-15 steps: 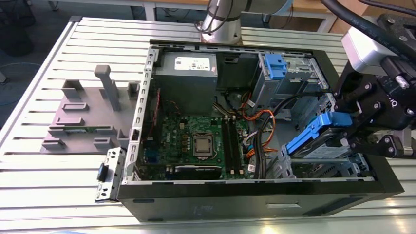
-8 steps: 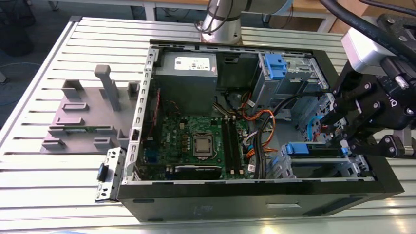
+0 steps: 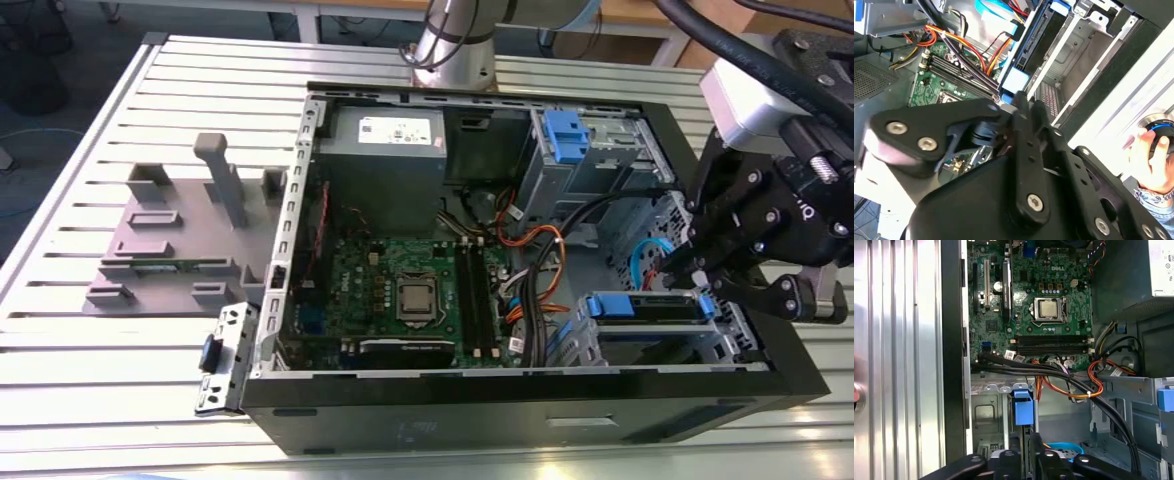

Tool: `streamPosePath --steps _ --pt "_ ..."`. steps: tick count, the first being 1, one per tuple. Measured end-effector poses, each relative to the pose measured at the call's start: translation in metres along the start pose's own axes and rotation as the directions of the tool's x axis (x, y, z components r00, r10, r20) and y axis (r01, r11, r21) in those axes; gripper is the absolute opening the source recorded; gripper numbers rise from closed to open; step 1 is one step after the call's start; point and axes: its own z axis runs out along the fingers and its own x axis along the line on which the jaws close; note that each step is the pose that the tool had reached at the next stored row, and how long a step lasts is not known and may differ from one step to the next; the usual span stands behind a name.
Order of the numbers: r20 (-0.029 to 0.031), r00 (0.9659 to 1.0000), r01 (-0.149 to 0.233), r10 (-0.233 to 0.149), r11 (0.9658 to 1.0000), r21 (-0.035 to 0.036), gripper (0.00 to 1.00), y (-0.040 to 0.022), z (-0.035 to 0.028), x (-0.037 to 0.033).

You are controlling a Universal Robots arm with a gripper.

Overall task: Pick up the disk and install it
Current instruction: 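Insert the disk into the insertion slot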

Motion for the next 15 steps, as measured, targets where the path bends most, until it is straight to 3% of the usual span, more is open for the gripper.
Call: streamPosePath --steps 5,15 --pt "0.0000 1.0000 0.000 0.000 1.0000 -0.0001 0.11 0.0000 0.0001 0.0000" --pt "0.0001 1.0000 0.000 0.000 1.0000 0.0000 0.11 -0.0004 0.0036 0.0004"
